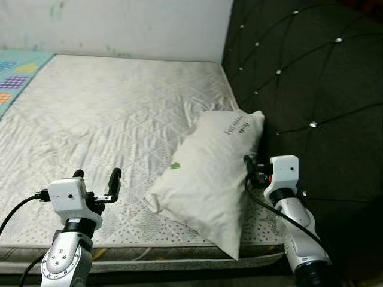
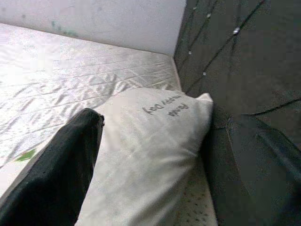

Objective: Clean up the room

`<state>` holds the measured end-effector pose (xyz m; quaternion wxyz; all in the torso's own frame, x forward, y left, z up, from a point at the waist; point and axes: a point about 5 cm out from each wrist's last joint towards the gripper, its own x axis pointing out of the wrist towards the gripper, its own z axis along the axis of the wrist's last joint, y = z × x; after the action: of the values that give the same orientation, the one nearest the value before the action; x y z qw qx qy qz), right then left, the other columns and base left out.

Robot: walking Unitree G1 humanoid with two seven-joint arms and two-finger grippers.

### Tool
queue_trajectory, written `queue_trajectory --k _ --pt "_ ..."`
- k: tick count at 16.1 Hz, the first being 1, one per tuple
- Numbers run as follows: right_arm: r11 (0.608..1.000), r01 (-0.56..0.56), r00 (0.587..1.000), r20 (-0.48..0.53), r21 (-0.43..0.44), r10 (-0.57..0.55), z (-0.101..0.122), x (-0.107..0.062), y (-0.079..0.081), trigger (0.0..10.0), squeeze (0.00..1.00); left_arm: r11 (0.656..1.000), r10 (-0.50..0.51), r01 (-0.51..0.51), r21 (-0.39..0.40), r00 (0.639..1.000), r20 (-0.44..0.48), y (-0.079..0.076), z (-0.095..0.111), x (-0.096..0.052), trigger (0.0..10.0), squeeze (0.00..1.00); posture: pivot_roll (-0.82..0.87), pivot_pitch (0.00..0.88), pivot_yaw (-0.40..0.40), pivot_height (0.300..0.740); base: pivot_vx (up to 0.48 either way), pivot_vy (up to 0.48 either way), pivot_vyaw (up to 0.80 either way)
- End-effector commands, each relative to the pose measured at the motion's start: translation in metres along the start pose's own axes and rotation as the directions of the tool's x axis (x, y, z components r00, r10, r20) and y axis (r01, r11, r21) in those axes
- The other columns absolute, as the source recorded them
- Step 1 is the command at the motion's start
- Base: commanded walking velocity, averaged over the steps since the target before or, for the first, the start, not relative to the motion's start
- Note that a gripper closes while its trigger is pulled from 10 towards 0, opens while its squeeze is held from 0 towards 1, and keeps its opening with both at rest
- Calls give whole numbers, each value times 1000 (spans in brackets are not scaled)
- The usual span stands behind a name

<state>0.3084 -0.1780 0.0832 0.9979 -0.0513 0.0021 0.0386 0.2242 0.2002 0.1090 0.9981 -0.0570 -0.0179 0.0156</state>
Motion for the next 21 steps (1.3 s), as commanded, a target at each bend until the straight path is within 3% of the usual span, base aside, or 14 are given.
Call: queue_trajectory --k 1,4,11,21 --pt "1000 10 1000 13 3 -10 3 -1 -3 10000 0 1000 -8 8 -10 1000 -21 -1 -4 -1 10000 0 14 34 -41 740 0 0 0" --pt "1000 4 1000 13 2 -4 4 1 -3 10000 0 1000 -9 9 -12 1000 -19 -2 -3 -1 10000 0 13 37 -44 721 0 0 0" --pt "1000 -15 1000 20 -5 15 6 1 -2 10000 0 1000 -1 1 -8 1000 -19 -2 -4 -1 10000 0 11 40 -48 627 0 0 0" --pt "1000 -21 999 31 -14 21 10 5 -2 10000 0 998 -50 50 -25 999 -9 -5 -2 -1 10000 0 10 35 -47 627 0 0 0"
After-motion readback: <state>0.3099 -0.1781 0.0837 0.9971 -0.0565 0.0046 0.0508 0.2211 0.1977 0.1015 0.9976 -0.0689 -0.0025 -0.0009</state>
